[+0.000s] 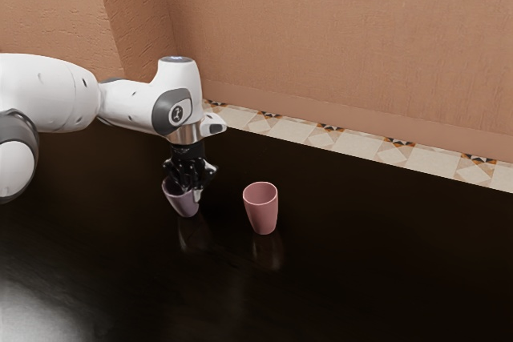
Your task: Place the left cup onto the right cup
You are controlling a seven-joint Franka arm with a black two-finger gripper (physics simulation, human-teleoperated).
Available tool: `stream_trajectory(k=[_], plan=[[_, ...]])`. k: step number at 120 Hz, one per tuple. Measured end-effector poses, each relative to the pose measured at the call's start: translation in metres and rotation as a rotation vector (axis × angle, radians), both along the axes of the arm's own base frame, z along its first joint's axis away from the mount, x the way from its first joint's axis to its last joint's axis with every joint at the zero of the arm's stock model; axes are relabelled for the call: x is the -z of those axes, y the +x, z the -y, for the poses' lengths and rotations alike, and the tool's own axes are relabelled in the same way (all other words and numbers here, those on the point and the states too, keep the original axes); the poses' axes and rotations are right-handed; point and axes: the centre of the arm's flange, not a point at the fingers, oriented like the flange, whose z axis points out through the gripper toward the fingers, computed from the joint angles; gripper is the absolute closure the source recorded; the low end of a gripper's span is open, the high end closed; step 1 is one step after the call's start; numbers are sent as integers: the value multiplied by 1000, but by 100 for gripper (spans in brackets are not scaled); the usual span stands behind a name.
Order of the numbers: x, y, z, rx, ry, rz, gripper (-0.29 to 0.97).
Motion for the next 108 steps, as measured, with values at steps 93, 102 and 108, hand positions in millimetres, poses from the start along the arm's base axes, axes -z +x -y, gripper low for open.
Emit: stream_trajectory(k=[93, 102, 108], plan=[[-80, 19, 1, 31, 62, 63, 78], [-94, 23, 3, 36, 65, 73, 78], [-105, 26, 5, 38, 66, 81, 78]])
